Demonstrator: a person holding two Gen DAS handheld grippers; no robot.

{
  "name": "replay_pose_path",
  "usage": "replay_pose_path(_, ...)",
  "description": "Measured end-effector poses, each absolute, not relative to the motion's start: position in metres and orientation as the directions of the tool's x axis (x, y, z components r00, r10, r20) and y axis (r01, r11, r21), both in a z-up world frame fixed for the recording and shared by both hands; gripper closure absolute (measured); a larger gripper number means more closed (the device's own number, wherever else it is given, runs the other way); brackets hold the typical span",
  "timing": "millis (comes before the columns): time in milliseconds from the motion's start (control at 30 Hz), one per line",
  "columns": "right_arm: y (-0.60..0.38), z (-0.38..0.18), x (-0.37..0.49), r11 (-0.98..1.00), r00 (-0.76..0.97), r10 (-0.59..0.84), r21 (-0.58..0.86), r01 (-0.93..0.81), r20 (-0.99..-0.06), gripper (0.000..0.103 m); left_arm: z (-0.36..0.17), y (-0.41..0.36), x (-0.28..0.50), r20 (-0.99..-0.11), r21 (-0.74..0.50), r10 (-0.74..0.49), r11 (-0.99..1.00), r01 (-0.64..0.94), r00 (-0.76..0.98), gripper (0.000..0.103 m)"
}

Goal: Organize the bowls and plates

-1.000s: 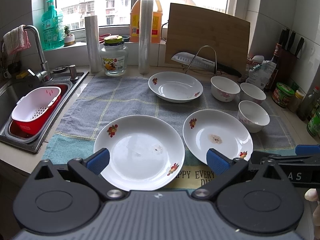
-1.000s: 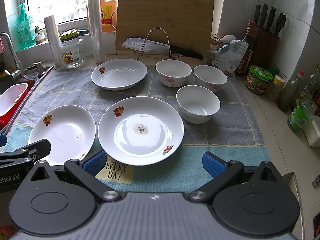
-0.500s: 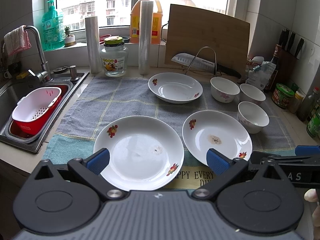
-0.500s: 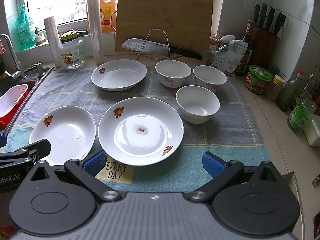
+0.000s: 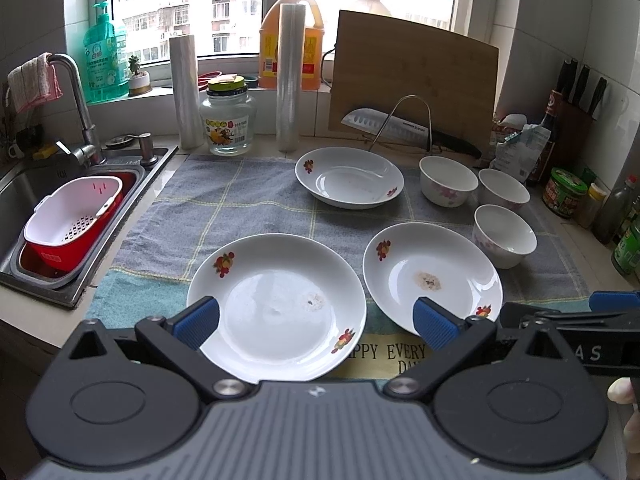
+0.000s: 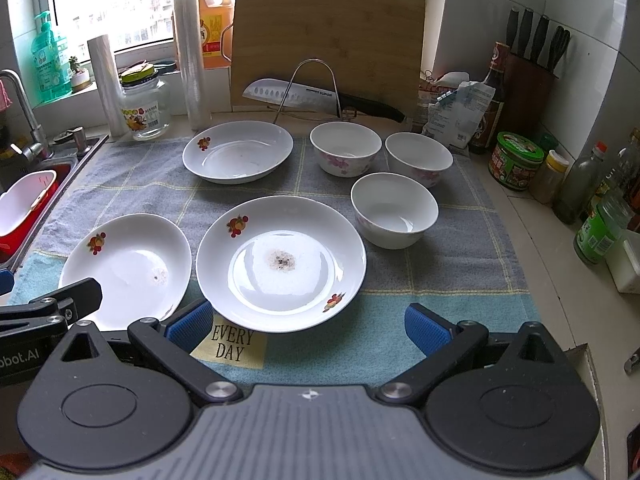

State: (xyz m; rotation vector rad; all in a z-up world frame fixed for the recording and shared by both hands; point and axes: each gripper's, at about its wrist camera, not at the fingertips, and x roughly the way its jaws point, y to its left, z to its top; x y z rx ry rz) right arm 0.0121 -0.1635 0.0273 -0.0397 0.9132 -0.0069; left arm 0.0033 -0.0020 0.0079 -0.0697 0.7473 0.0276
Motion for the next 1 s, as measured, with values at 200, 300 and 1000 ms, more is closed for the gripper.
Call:
replay_pose_path(200, -0.163, 0.028, 0.012, 0.999, 0.611, -0.022, -0.037, -0.012, -0.791, 0.000, 0.009, -0.003, 0.004, -0.680, -0.053, 0.001, 0.997, -0.050, 0.733, 0.001)
replay_pose_path(300, -0.163, 0.028, 0.012, 0.999, 0.613, -0.023, -0.037, -0.011, -0.790, 0.000, 0.009, -0.005, 0.004, -0.680, -0.053, -0.001, 0.997, -0.049, 0.734, 0.001)
replay_pose_path(1000, -0.158, 0.016, 0.024, 0.981, 0.675, 0.135, 0.000, -0.196, -0.725, 0.000, -0.003, 0.016, 0.007, -0.616, -0.098, -0.065, 0.995, 0.005, 0.785, 0.001)
